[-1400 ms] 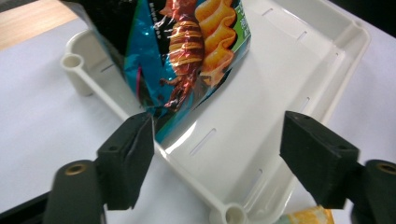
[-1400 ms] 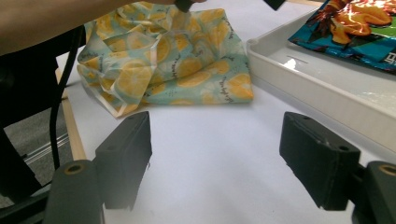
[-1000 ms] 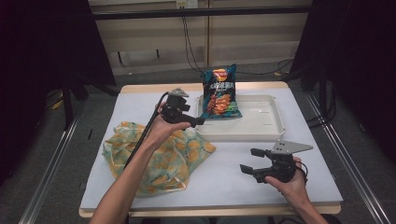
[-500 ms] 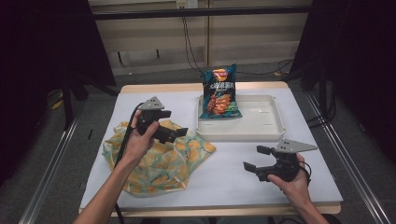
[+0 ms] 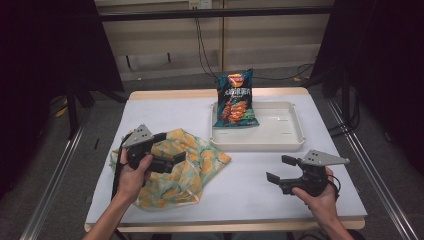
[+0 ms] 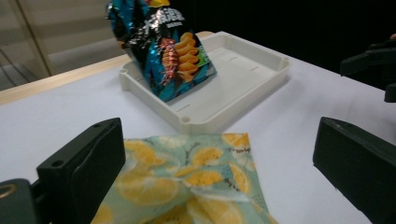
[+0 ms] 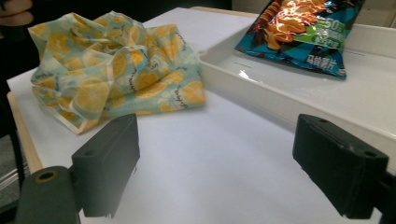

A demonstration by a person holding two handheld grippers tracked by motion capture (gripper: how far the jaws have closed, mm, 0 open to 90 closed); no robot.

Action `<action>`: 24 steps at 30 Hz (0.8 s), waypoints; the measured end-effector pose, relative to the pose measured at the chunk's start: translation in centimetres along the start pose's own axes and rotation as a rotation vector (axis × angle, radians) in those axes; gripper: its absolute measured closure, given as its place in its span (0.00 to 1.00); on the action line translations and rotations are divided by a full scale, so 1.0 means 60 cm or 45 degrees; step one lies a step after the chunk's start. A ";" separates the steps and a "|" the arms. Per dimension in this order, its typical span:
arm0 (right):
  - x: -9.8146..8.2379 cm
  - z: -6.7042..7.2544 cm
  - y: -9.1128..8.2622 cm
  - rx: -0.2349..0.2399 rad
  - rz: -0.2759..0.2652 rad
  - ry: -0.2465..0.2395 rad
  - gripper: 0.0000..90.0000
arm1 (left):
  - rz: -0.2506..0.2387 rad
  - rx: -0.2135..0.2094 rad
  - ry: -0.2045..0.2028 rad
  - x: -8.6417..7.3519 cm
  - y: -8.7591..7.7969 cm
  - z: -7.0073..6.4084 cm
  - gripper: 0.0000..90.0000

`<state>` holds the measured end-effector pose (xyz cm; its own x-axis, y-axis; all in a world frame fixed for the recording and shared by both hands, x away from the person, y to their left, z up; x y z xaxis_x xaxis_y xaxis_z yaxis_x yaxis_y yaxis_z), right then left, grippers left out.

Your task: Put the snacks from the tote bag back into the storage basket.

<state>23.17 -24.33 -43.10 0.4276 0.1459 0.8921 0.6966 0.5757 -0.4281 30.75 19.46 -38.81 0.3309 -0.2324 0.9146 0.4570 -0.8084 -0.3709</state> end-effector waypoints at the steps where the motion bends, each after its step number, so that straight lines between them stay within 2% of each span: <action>1: -0.001 -0.002 -0.004 -0.010 -0.003 -0.009 0.16 | -0.001 0.004 -0.026 -0.008 -0.008 0.001 0.02; 3: -0.004 -0.003 -0.013 -0.021 -0.005 -0.010 0.16 | -0.022 0.062 -0.042 -0.026 -0.023 0.001 0.04; 4: -0.007 -0.004 -0.018 -0.033 -0.006 -0.011 0.16 | -0.017 0.035 -0.032 -0.033 -0.030 0.002 0.04; 6: -0.011 -0.006 -0.025 -0.049 -0.004 0.004 0.16 | -0.028 0.082 -0.027 -0.042 -0.042 -0.001 0.04; 8: -0.015 -0.008 -0.030 -0.066 0.001 0.009 0.16 | -0.041 0.081 -0.033 -0.049 -0.056 -0.007 0.04; 11: -0.020 -0.010 -0.037 -0.071 0.001 0.020 0.16 | -0.047 0.132 -0.024 -0.063 -0.076 -0.017 0.03; 12: -0.022 -0.010 -0.039 -0.074 0.007 0.025 0.16 | -0.055 0.141 -0.037 -0.068 -0.082 -0.020 0.03; 13: -0.023 -0.012 -0.041 -0.081 0.010 0.020 0.15 | -0.064 0.137 -0.049 -0.073 -0.088 -0.022 0.03; 14: -0.028 -0.015 -0.045 -0.082 0.020 0.027 0.15 | -0.050 0.126 -0.039 -0.078 -0.093 -0.024 0.03; 16: -0.029 -0.016 -0.046 -0.087 0.018 0.033 0.15 | -0.061 0.146 -0.038 -0.087 -0.104 -0.030 0.02; 19: -0.028 -0.018 -0.049 -0.083 0.009 0.040 0.15 | -0.038 0.103 -0.030 -0.104 -0.113 -0.038 0.01; 21: -0.028 -0.019 -0.048 -0.085 0.010 0.041 0.13 | -0.066 0.138 -0.010 -0.114 -0.122 -0.042 0.02; 24: -0.030 -0.021 -0.048 -0.086 0.019 0.057 0.12 | -0.069 0.179 -0.044 -0.127 -0.133 -0.043 0.01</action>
<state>21.15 -27.26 -43.66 0.4624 0.1173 0.8789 0.7264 0.5182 -0.4514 22.46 26.28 -42.41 0.3302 -0.1699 0.9285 0.5853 -0.7349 -0.3426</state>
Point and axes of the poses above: each handheld gripper's, and its own axes: y roughly forward along the jaws, x roughly out of its top, z roughly to its left, the point moved 1 cm from there along y, roughly forward along the jaws, and after that the axes turned 4 degrees about -x, right-handed, at the moved point
